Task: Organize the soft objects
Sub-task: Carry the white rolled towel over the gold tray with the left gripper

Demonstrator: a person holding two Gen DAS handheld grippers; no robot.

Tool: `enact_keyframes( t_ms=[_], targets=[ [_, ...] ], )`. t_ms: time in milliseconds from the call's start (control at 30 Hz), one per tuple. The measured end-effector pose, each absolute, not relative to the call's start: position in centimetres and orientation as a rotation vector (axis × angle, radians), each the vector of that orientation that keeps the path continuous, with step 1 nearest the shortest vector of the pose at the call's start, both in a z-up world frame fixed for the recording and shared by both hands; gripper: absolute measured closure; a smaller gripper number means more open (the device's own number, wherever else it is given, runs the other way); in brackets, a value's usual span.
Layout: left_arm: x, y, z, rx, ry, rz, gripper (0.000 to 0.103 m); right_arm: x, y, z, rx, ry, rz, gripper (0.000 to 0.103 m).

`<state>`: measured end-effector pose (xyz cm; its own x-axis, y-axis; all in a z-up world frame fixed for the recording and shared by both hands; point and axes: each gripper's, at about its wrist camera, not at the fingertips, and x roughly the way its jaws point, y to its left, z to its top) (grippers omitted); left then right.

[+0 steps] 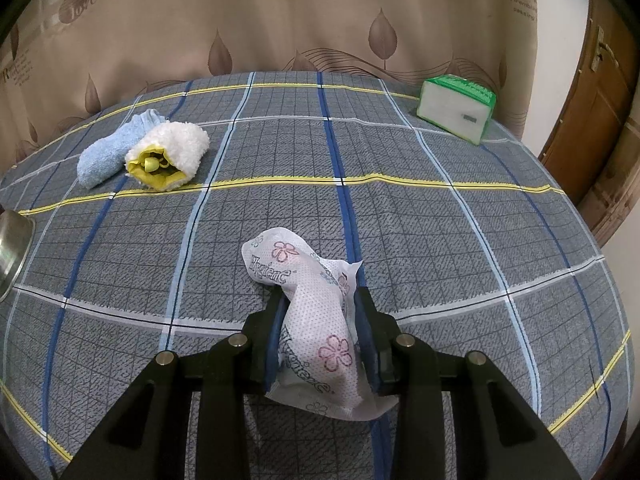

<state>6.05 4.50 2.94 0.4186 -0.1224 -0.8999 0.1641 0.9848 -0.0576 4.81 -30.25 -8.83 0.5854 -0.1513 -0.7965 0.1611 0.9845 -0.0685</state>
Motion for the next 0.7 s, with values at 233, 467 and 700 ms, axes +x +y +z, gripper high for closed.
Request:
enact_keyframes(
  t_ms=[233, 467, 700],
  targets=[
    [6.7, 13.2, 4.1, 0.008, 1.091, 0.003, 0.070, 4.8, -30.2, -8.8, 0.010, 0.928, -0.183, 0.070],
    [7.8, 17.6, 0.6, 0.022, 1.144, 0.073, 0.070, 4.9, -30.3, -8.8, 0.009, 0.928, -0.186, 0.070],
    [8.4, 18.1, -2.2, 0.006, 1.181, 0.082, 0.070, 4.8, -30.4, -8.8, 0.009, 0.928, -0.187, 0.070]
  ],
)
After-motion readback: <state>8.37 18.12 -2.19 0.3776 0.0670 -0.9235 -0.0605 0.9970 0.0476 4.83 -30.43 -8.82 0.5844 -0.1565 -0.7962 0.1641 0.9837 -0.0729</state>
